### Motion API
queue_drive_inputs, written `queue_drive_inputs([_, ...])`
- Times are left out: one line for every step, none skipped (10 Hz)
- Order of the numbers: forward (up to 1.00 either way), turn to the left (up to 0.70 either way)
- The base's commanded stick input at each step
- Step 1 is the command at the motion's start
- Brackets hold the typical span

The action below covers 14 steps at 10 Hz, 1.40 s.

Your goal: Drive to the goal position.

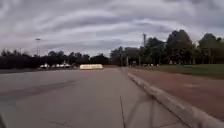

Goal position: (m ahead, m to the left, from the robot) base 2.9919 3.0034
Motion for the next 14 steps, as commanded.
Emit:
queue_drive_inputs([0.70, 0.00])
queue_drive_inputs([0.70, 0.00])
queue_drive_inputs([0.70, 0.00])
queue_drive_inputs([0.70, 0.00])
queue_drive_inputs([0.70, 0.00])
queue_drive_inputs([0.70, -0.14])
queue_drive_inputs([0.70, -0.29])
queue_drive_inputs([0.70, -0.15])
queue_drive_inputs([0.70, 0.00])
queue_drive_inputs([0.70, 0.00])
queue_drive_inputs([0.70, 0.00])
queue_drive_inputs([0.70, 0.00])
queue_drive_inputs([0.70, 0.00])
queue_drive_inputs([0.70, 0.00])
